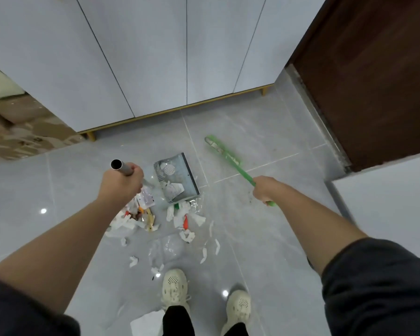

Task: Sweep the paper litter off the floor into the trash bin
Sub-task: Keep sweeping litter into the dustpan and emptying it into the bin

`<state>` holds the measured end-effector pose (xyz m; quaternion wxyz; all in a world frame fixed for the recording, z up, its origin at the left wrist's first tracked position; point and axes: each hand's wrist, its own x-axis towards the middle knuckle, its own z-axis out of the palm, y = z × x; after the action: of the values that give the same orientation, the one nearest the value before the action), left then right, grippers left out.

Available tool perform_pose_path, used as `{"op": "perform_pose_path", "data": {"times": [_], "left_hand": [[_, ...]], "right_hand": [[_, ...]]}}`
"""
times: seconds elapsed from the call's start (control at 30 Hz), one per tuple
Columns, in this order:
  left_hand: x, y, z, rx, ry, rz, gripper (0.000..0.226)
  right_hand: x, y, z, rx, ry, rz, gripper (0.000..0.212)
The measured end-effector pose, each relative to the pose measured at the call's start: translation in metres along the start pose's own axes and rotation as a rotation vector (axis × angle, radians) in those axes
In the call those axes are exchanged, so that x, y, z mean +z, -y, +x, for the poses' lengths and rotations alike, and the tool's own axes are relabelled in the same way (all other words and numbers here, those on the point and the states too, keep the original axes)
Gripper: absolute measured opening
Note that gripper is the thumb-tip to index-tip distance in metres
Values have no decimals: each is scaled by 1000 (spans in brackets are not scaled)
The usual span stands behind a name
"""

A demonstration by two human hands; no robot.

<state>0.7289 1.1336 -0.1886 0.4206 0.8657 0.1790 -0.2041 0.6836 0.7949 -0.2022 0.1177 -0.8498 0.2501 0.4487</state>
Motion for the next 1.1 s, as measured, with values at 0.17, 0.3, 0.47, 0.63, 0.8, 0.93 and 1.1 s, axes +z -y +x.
{"op": "perform_pose_path", "data": {"times": [0.17,0.3,0.47,0.63,0.8,0.93,1.1], "left_hand": [[-32,-1,26,61,44,110,24],[-48,2,30,107,69,208,27],[-60,10,20,97,36,242,29],[-64,26,-19,61,7,190,30],[-64,54,-73,43,-24,207,33],[-58,73,-113,29,-30,213,33],[-48,92,-139,11,-50,239,41]], "right_hand": [[8,69,20,-52,-48,-41,48],[19,91,11,-63,-60,-119,44],[35,79,-13,-34,-8,-167,41],[51,50,-37,12,83,-190,43],[70,12,-73,63,141,-261,41],[96,-19,-102,89,182,-296,41],[141,-27,-109,51,214,-240,49]]}}
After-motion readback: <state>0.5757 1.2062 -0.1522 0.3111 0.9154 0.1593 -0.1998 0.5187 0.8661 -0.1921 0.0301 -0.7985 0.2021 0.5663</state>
